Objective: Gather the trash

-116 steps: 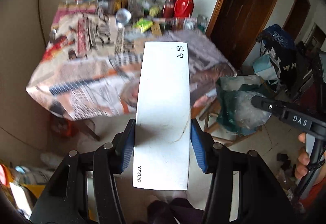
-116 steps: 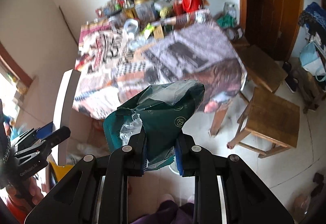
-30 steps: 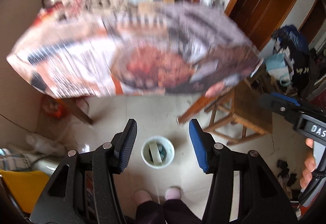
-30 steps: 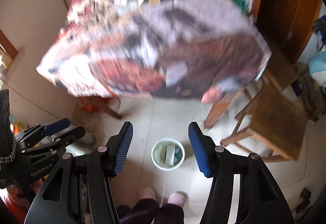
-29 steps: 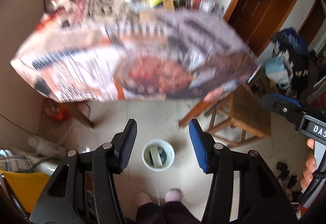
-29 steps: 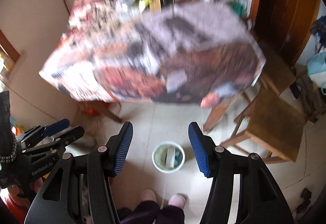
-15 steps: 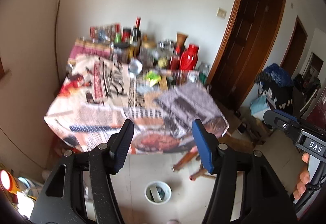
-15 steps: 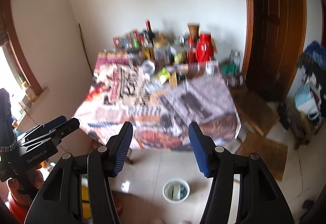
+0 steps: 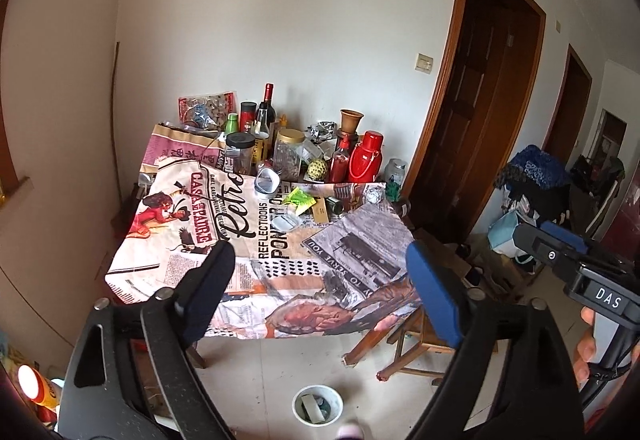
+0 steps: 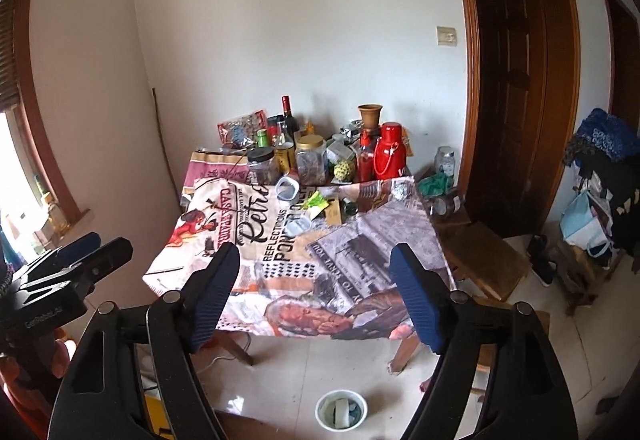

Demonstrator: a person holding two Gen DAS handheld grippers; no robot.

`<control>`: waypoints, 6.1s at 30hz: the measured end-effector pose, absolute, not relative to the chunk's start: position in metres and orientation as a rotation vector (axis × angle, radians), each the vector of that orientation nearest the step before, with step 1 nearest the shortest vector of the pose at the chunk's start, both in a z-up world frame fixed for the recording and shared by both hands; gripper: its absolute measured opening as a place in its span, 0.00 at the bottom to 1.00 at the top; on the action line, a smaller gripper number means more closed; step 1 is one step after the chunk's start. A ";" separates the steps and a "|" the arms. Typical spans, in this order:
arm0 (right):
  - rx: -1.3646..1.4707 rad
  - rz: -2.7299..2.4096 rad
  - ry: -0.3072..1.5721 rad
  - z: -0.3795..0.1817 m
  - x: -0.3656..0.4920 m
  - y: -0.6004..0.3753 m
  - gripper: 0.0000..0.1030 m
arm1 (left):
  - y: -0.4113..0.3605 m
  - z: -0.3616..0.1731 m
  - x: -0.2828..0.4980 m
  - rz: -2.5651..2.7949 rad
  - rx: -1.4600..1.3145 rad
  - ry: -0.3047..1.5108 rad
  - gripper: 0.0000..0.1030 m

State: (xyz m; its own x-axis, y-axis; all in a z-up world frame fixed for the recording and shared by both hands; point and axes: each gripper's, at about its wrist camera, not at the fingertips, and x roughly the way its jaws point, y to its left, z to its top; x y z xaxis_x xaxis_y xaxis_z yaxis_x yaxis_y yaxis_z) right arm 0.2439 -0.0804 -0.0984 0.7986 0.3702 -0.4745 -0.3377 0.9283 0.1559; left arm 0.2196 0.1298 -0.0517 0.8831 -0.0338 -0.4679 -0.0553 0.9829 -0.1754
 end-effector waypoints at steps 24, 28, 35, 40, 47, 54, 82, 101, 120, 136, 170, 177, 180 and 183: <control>-0.034 0.559 0.504 -0.082 0.461 -0.104 0.73 | 0.093 -0.036 0.445 0.208 -0.223 0.464 0.87; -0.055 0.570 0.555 -0.098 0.497 -0.098 0.73 | 0.101 -0.053 0.478 0.243 -0.228 0.529 0.87; -0.012 0.547 0.664 -0.127 0.552 -0.084 0.73 | 0.146 -0.090 0.533 0.284 -0.252 0.648 0.87; 0.025 0.468 0.727 -0.146 0.588 -0.060 0.73 | 0.187 -0.113 0.577 0.295 -0.181 0.730 0.87; 0.080 0.419 0.861 -0.198 0.646 -0.023 0.73 | 0.238 -0.172 0.633 0.248 -0.199 0.883 0.87; 0.073 0.380 1.001 -0.260 0.689 -0.002 0.73 | 0.246 -0.260 0.668 0.193 -0.242 1.082 0.86; 0.012 0.391 1.109 -0.330 0.718 0.026 0.41 | 0.236 -0.335 0.705 0.065 -0.322 1.225 0.07; 0.090 0.468 0.898 -0.229 0.652 -0.032 0.39 | 0.176 -0.202 0.663 0.092 -0.239 0.956 0.01; 0.054 0.547 0.640 -0.130 0.549 -0.130 0.39 | 0.090 -0.080 0.522 0.192 -0.221 0.652 0.01; 0.109 0.455 0.569 -0.113 0.419 -0.123 0.39 | 0.099 -0.056 0.391 0.061 -0.146 0.573 0.01; 0.137 0.319 0.969 -0.306 0.291 -0.090 0.39 | 0.091 -0.300 0.291 -0.110 -0.079 1.064 0.01; 0.106 0.344 1.102 -0.409 0.320 -0.097 0.39 | 0.071 -0.406 0.313 -0.085 -0.119 1.186 0.01; 0.094 0.360 1.126 -0.448 0.331 -0.099 0.39 | 0.063 -0.452 0.325 -0.060 -0.119 1.219 0.01; 0.087 0.381 1.152 -0.484 0.339 -0.098 0.39 | 0.057 -0.496 0.333 -0.044 -0.112 1.255 0.01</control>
State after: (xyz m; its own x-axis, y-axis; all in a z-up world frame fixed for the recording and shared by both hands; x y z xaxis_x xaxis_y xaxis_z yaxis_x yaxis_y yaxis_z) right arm 0.3390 -0.0984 -0.4838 0.3503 0.3380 -0.8736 -0.2493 0.9326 0.2609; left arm 0.3334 0.0570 -0.4958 0.3103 -0.0950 -0.9459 -0.0282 0.9936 -0.1091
